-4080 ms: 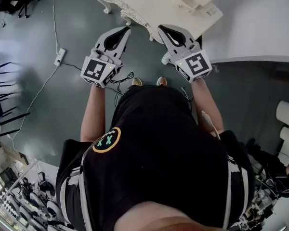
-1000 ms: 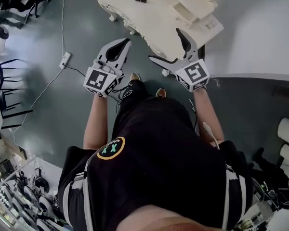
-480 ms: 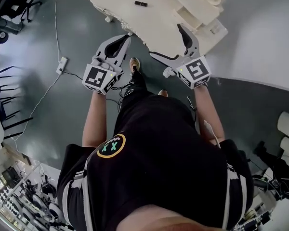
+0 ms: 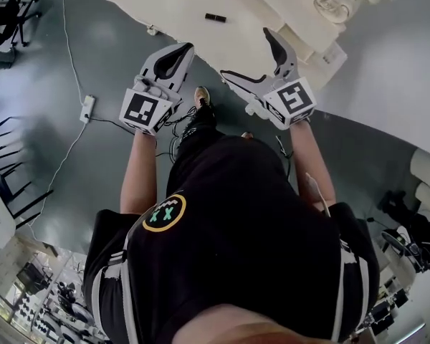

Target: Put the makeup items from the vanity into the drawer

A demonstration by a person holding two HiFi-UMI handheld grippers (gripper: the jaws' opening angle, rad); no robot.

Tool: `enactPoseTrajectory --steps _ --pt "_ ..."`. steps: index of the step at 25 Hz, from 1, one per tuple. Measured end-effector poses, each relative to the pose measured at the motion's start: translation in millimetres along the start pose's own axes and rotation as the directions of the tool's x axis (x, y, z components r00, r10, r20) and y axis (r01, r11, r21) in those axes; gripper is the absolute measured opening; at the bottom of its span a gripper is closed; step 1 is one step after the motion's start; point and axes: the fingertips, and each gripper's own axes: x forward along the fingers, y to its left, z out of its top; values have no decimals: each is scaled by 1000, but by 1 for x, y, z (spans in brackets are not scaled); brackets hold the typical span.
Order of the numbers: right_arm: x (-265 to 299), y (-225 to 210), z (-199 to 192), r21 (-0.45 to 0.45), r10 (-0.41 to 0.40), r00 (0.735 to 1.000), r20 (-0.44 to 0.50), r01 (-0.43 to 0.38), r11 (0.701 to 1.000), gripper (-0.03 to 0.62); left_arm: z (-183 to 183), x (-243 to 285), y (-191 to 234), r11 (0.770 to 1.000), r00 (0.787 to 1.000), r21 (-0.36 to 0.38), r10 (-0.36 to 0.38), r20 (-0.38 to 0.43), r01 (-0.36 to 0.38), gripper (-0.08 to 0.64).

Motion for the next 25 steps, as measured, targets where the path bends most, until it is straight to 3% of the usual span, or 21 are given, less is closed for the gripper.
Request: enactPoseTrajectory --steps 12,25 --pt "89 -44 1 4 -58 996 -64 58 998 598 -22 41 85 990 992 -59 -126 -13 125 21" --pt "122 -75 -15 20 11 997 -82 -10 1000 597 -29 71 110 995 997 -76 -67 -37 64 21"
